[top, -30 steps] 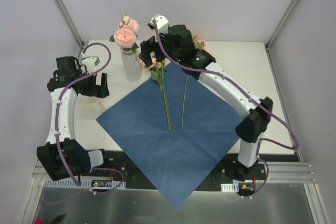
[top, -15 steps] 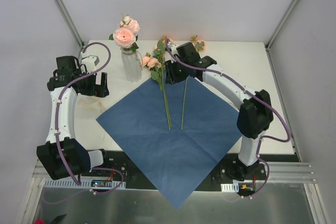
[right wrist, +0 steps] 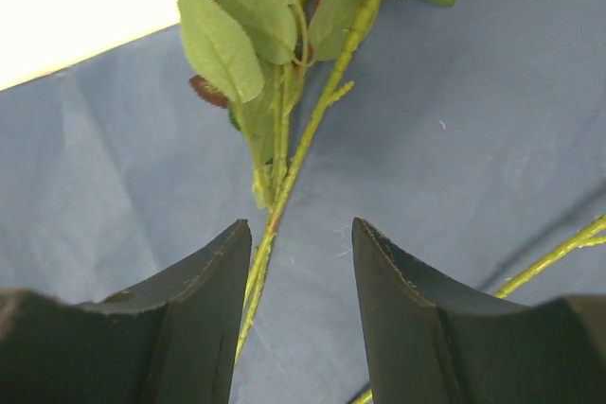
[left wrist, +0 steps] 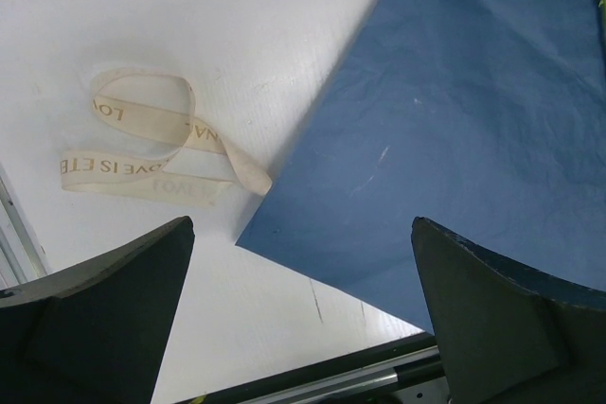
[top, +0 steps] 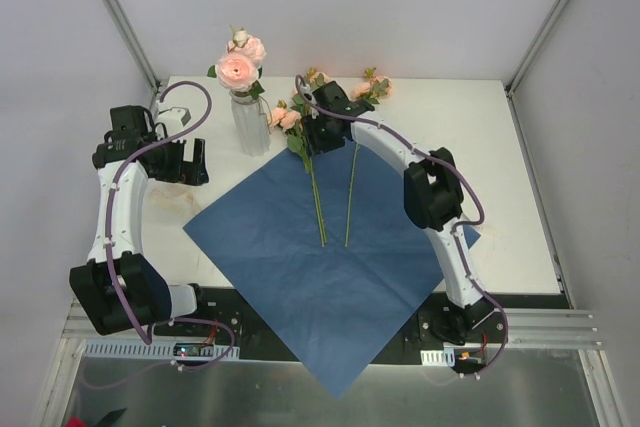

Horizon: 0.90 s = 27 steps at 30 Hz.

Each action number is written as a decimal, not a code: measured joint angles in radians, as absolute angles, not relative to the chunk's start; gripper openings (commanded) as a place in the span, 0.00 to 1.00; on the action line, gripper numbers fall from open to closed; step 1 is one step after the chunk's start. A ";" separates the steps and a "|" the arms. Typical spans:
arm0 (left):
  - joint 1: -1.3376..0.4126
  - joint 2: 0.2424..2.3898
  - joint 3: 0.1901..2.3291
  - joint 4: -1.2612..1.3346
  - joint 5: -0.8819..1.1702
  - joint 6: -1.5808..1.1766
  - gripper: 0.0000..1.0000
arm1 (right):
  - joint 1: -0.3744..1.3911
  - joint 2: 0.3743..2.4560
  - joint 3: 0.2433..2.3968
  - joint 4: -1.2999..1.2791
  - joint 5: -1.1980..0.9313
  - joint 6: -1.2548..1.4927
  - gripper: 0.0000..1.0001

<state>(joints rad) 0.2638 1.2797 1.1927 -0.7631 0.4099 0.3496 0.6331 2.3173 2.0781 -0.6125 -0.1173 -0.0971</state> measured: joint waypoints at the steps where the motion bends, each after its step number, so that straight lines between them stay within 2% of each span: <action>1: 0.264 1.284 1.193 -0.763 0.410 0.350 0.99 | 0.635 2.329 2.087 -0.611 -0.101 -0.093 0.50; 20: 0.264 1.312 1.209 -0.763 0.411 0.350 0.99 | 0.640 2.413 2.127 -0.562 -0.031 -0.043 0.50; 27: 0.264 1.323 1.209 -0.762 0.411 0.351 0.99 | 0.644 2.468 2.192 -0.574 -0.022 -0.025 0.43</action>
